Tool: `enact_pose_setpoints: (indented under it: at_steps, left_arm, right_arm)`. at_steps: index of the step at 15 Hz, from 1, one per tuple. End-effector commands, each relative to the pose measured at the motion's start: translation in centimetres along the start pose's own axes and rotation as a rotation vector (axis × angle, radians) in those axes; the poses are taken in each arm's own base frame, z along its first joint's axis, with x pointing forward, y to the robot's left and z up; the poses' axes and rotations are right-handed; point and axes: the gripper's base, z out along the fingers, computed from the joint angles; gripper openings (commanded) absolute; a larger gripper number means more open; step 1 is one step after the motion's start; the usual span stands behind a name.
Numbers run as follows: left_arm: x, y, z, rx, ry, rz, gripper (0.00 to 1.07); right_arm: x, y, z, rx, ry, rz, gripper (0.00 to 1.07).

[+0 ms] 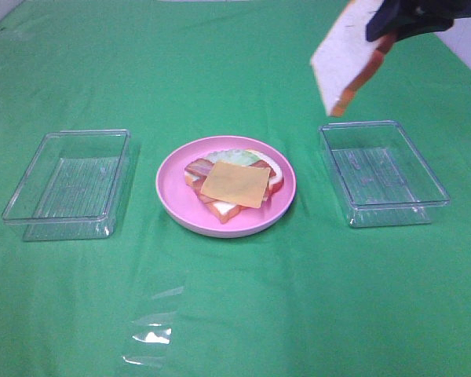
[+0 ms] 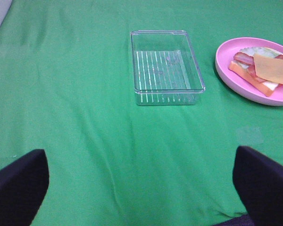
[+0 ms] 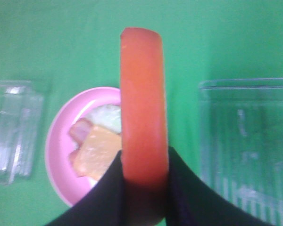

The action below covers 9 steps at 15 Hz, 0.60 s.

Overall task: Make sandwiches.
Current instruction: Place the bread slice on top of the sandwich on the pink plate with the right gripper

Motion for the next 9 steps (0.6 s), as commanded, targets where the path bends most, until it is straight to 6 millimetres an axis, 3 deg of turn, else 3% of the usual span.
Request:
enact_pose_setpoints:
  at_steps: [1, 4, 6, 9]
  left_arm:
    - [0.1, 0.0, -0.3, 0.004, -0.025, 0.000, 0.98]
    - [0.1, 0.0, -0.3, 0.004, -0.025, 0.000, 0.98]
    - [0.1, 0.0, -0.3, 0.004, -0.025, 0.000, 0.98]
    - [0.1, 0.0, -0.3, 0.004, -0.025, 0.000, 0.98]
  right_arm:
    - [1.2, 4.6, 1.8, -0.145, 0.063, -0.020, 0.01]
    - [3.4, 7.4, 6.0, -0.222, 0.175, -0.080, 0.01]
    - [4.3, 7.5, 8.8, -0.292, 0.234, -0.038, 0.02]
    - [5.3, 7.4, 11.2, -0.347, 0.272, -0.075, 0.02]
